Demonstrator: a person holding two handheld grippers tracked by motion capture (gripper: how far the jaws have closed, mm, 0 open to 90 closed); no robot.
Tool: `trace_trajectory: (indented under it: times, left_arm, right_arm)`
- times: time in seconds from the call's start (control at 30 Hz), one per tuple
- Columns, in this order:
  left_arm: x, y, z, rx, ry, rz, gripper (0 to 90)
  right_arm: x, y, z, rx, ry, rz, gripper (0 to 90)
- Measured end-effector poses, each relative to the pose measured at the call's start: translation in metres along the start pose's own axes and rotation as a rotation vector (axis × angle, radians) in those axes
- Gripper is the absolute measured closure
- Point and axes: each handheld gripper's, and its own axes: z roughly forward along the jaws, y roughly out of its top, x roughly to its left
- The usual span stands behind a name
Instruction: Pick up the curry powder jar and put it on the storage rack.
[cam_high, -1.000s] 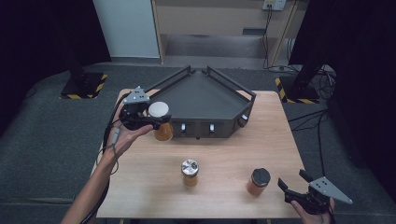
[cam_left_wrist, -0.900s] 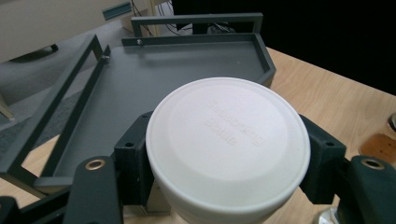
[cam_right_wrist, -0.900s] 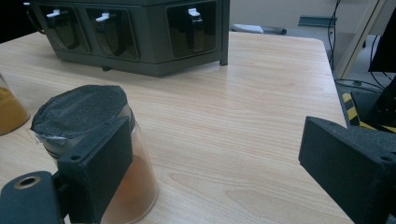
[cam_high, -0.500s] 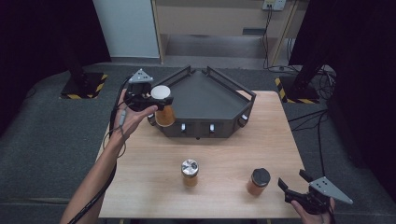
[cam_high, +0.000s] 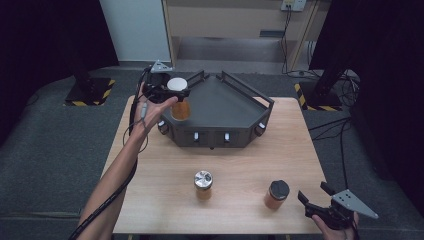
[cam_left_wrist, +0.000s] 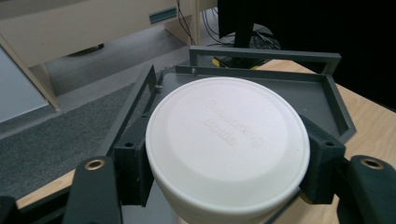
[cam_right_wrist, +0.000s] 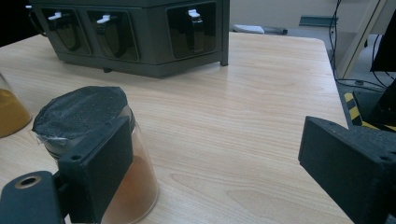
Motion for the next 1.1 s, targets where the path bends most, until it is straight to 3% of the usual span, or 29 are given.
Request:
trace_trajectory:
  times: [0.33,0.53,0.77,1.1]
  left_arm:
    - [0.002,0.005,0.021,-0.005,0.047,-0.051,32.7]
    - [0.010,0.002,0.036,0.019,0.072,-0.089,32.7]
    - [0.008,-0.002,0.045,0.043,0.088,-0.072,32.7]
    - [0.012,-0.012,0.053,0.058,0.103,-0.097,32.7]
  right_arm:
    - [-0.001,0.000,0.000,0.000,0.003,0.002,10.1]
    - [-0.001,0.000,0.000,0.001,0.003,0.003,10.1]
    - [-0.001,0.000,-0.001,0.000,0.003,0.004,10.1]
    - [-0.001,0.000,-0.001,-0.001,0.005,0.006,10.1]
